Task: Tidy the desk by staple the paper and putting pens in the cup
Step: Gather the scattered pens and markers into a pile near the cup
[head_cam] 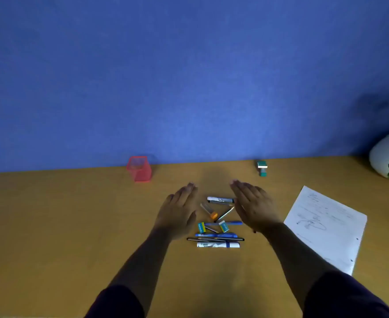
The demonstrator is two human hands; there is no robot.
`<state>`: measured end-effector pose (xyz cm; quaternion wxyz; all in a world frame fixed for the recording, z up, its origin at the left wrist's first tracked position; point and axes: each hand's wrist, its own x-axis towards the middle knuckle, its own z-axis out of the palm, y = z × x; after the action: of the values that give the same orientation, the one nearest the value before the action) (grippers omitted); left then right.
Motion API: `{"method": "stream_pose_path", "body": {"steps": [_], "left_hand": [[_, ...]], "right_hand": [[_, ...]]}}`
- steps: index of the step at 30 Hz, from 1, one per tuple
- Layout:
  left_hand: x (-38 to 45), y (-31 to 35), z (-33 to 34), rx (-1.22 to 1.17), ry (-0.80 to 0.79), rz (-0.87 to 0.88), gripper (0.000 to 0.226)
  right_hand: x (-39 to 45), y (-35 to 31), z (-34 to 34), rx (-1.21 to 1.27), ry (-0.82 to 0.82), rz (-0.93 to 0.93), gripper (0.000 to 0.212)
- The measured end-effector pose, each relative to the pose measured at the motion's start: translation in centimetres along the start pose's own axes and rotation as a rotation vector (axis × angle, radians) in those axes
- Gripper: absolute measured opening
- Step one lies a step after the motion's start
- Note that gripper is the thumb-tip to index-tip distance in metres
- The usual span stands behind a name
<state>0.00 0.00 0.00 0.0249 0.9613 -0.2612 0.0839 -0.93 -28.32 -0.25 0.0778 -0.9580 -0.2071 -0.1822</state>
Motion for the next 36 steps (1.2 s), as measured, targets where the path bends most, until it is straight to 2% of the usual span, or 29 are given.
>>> {"method": "stream_pose_path", "body": {"steps": [5,8,11,16,25,28,32,36], "left_hand": [[-2.4,1.6,3.5,0.022,-0.175,0.061,0.057],[-3.3,2.6,4.8,0.033,-0.290,0.105,0.047],[-4.2,3.5,6.1,0.005,-0.395,0.118,0.047],[-5.3,3.6,7.4,-0.014,-0.453,0.066,0.034],[-6.2,2.0,7.7,-0.102,-0.417,-0.073,0.041],[-6.9,0.8,7.7,-0.112,-0.396,-0.142,0.036],[-8.4,-0.8,8.0,-0.152,-0.337,-0.274,0.050],[-9.8,-1.7,7.9,-0.231,-0.298,-0.480,0.055]], "right_hand": [[-2.0,-1.5,2.3,0.058,-0.095,-0.140,0.041],[-2.4,-2.5,2.2,0.085,-0.326,-0.191,0.040],[-2.5,-3.3,2.6,0.083,-0.556,-0.202,0.051],[-2.5,-4.3,4.1,-0.011,-0.746,-0.214,0.050],[-2.5,-6.9,7.2,-0.003,-0.831,-0.168,0.050],[-1.8,-8.1,8.2,0.017,-0.817,-0.157,0.047],[-0.4,-10.3,9.5,0.075,-0.806,-0.137,0.043],[0.7,-13.3,10.4,0.136,-0.744,-0.079,0.038]]}}
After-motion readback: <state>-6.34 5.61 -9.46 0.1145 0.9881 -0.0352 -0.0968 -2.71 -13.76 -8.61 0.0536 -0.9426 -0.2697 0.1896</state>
